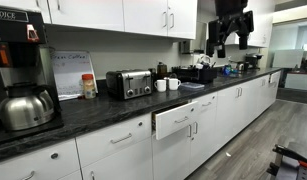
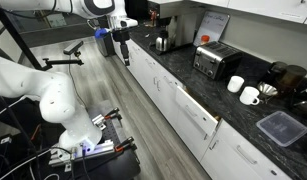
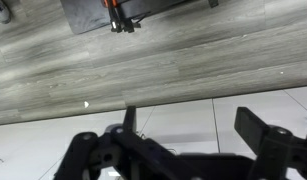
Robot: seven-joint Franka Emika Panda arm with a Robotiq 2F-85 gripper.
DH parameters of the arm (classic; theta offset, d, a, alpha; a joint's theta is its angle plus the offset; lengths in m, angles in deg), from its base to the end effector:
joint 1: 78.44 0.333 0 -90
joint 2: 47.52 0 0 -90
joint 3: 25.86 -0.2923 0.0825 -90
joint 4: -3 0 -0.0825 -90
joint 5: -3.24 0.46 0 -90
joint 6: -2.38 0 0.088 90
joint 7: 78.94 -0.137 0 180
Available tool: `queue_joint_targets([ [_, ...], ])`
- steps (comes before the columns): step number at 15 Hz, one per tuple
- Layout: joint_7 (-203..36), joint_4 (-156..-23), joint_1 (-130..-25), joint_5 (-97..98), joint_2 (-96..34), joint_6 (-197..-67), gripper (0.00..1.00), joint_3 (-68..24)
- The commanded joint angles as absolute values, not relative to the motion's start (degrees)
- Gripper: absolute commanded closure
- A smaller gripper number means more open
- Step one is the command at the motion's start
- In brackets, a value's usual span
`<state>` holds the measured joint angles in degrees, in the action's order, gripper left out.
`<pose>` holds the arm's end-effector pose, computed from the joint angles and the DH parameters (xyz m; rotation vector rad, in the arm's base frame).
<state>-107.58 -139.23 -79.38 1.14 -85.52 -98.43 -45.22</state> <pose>0.4161 0.1233 0.4259 2.8630 -0.3550 0.0095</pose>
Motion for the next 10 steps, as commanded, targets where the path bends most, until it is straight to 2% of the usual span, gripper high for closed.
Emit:
queue_joint_targets([
  [1,-108.26,-139.13,-78.03,0.44,-85.19,-98.30,0.00,-44.13],
  [5,-107.47,-141.11,-78.33,0.10,-84.06,-102.55,0.00,-43.49],
  [10,-107.52,-145.06,-79.26,-0.90,-79.66,-116.70,0.00,-42.44],
])
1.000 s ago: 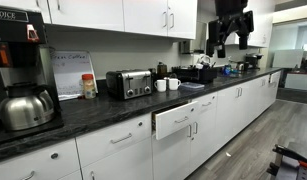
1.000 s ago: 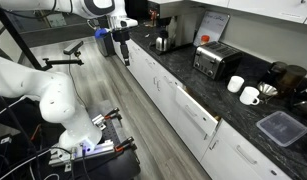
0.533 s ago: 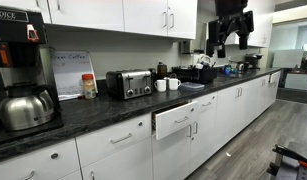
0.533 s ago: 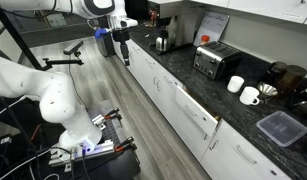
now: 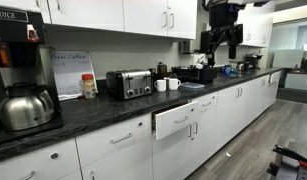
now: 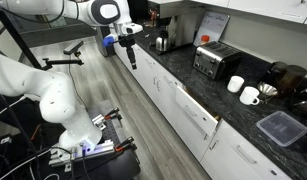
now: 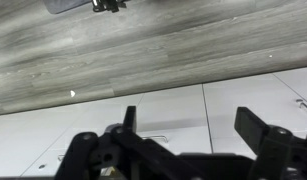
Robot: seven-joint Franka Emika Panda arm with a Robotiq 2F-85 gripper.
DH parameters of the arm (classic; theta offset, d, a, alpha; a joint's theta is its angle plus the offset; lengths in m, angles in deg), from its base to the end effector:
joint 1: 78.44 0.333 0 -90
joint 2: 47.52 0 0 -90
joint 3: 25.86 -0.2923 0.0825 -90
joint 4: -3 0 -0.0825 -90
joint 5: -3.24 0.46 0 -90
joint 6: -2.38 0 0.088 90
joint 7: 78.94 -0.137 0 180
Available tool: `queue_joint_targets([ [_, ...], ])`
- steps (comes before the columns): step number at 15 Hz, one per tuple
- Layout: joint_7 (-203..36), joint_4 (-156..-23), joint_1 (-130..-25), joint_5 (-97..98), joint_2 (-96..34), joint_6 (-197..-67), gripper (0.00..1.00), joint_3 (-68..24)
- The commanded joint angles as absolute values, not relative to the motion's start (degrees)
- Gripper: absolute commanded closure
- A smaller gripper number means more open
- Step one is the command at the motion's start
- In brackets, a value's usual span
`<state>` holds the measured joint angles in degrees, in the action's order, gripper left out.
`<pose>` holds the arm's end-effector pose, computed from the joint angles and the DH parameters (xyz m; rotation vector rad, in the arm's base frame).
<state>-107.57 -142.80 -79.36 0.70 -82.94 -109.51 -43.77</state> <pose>0.4363 0.1139 0.3910 2.9130 -0.3534 0.1198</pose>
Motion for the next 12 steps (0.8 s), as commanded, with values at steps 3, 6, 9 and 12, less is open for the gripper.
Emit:
queue_joint_targets([
  [3,-108.30,-146.83,-80.53,-3.31,-75.63,-123.33,0.00,-41.71],
  [6,-110.15,-147.58,-82.15,-6.57,-71.72,-128.64,0.00,-40.99],
  [9,-113.34,-147.16,-84.01,-10.11,-67.57,-133.35,0.00,-40.07],
  [12,-105.80,-146.86,-82.18,-8.01,-63.19,-141.03,0.00,-35.77],
])
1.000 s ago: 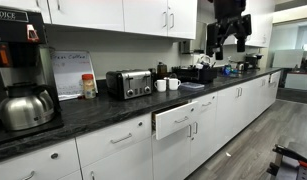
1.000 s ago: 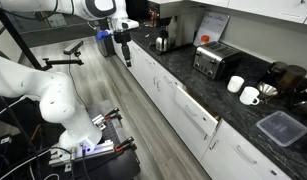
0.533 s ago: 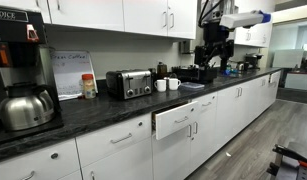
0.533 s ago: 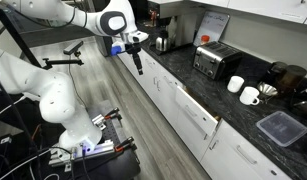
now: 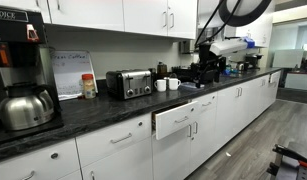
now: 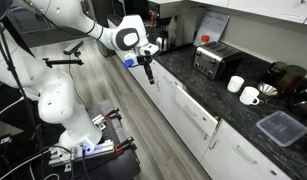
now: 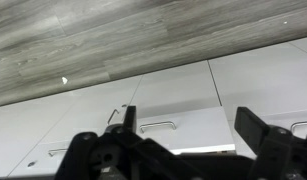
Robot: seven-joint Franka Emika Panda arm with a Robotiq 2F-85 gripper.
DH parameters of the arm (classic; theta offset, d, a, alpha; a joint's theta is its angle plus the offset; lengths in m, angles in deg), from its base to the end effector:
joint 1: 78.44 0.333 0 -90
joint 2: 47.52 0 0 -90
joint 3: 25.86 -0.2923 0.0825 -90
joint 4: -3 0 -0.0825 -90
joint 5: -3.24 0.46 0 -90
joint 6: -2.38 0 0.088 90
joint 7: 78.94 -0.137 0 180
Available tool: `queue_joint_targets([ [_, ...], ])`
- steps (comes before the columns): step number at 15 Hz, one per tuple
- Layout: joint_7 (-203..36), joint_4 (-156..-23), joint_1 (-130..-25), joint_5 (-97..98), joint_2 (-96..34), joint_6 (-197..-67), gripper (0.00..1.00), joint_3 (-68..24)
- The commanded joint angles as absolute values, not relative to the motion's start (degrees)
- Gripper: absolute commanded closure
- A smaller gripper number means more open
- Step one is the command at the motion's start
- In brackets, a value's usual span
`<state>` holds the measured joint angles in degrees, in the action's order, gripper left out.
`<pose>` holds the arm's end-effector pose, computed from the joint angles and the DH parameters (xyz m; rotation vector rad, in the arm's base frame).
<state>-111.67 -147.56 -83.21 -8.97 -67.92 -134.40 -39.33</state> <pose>0.4803 0.0552 0.2730 2.9158 -0.4125 0.2596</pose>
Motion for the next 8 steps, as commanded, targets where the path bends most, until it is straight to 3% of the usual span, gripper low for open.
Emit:
queue_joint_targets([
  [1,-101.37,-146.78,-81.61,-6.98,-61.47,-144.04,0.00,-34.19],
  [8,-69.18,-141.35,-76.66,4.05,-49.94,-148.00,0.00,-26.25],
])
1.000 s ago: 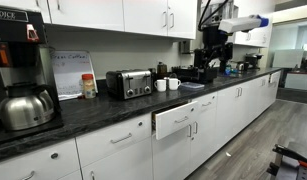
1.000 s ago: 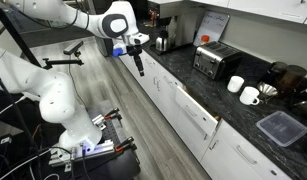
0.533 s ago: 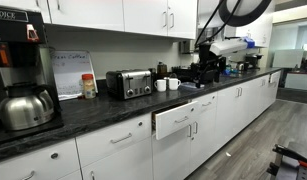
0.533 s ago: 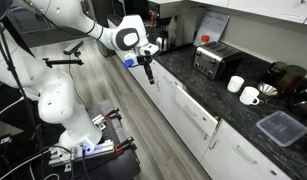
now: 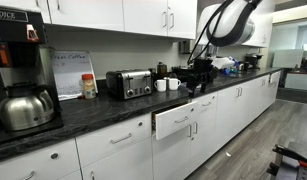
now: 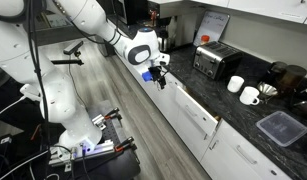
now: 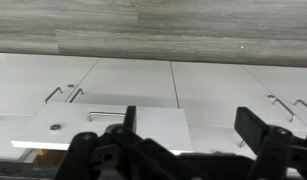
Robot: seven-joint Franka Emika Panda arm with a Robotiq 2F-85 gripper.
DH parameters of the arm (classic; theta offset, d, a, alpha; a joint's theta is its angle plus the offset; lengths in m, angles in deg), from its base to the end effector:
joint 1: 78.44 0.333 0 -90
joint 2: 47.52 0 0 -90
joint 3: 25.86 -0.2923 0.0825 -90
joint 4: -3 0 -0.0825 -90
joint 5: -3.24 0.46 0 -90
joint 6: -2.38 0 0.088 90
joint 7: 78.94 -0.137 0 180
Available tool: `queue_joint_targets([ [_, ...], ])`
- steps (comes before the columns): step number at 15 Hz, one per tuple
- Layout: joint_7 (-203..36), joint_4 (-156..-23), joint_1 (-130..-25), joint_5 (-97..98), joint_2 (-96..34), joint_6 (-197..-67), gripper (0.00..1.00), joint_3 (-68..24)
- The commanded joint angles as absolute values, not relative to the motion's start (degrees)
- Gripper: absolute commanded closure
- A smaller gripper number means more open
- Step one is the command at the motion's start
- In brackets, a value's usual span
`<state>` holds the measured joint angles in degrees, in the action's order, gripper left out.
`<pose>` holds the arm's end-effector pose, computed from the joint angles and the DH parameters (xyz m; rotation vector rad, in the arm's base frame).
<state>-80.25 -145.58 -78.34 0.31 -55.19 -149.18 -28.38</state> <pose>0.5081 0.0229 0.2102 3.0984 0.1019 0.2902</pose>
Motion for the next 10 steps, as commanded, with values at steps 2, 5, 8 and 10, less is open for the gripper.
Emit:
queue_joint_targets([
  [2,-72.77,-143.57,-77.51,2.20,-52.26,-148.57,0.00,-27.07],
  [5,-72.35,-142.87,-77.55,2.23,-51.30,-148.51,0.00,-26.91],
  [8,-72.51,-142.94,-77.42,2.23,-51.66,-148.51,0.00,-26.95],
  [10,-72.52,-142.94,-77.41,2.23,-51.68,-148.51,0.00,-26.95],
])
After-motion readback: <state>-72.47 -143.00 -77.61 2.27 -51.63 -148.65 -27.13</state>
